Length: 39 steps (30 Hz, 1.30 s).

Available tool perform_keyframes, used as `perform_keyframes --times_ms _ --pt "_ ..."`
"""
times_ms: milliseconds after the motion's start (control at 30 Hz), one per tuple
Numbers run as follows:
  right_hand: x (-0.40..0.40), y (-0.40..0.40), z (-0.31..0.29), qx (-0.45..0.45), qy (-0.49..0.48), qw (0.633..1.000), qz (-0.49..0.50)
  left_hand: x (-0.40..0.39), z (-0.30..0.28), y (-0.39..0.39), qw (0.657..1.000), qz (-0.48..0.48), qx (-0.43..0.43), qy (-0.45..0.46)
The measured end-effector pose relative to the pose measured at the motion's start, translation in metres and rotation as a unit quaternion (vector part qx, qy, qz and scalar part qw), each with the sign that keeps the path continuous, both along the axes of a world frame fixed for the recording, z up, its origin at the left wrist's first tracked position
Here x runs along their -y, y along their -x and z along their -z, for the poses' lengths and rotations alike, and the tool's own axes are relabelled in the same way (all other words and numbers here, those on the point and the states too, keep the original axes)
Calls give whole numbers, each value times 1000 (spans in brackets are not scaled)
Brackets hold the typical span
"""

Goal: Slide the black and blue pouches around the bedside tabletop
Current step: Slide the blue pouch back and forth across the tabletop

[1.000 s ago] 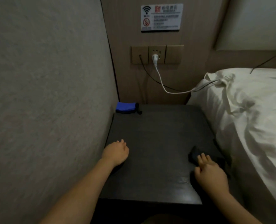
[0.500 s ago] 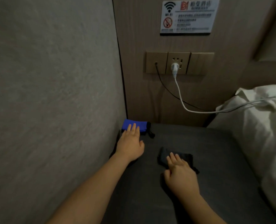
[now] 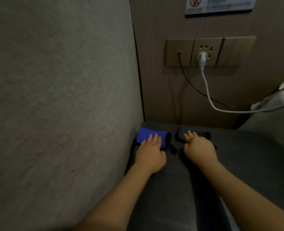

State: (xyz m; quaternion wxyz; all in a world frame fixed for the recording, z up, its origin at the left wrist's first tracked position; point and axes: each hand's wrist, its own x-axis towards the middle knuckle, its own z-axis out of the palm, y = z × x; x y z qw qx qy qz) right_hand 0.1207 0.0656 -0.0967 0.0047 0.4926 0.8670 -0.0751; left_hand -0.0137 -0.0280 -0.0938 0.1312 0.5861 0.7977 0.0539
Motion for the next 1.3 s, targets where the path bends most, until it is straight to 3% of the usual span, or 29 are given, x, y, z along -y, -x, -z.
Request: perform_keyframes --times_ms 133,300,467,567,767,900,1067,1300 --pt "-14 15 -9 49 41 998 -16 18 3 -15 1000 -9 5 -3" --pt "-21 48 -16 92 21 992 -87 19 4 -19 1000 -16 9 -12" --pt "-12 100 -16 73 32 987 -143 17 9 -21 999 -23 20 -27" --pt "-9 127 -10 52 75 985 -146 15 7 -19 1000 1 -20 3" --pt "-6 129 -3 34 85 984 -151 9 20 -16 1000 -1 -18 21" --pt "1 120 -11 -24 108 983 -147 7 26 -19 1000 -12 -23 13" --pt "26 78 -15 -171 15 981 -85 14 6 -25 999 -16 -25 14" --pt "35 9 -23 -223 0 975 -20 -2 -1 -71 998 41 3 45"
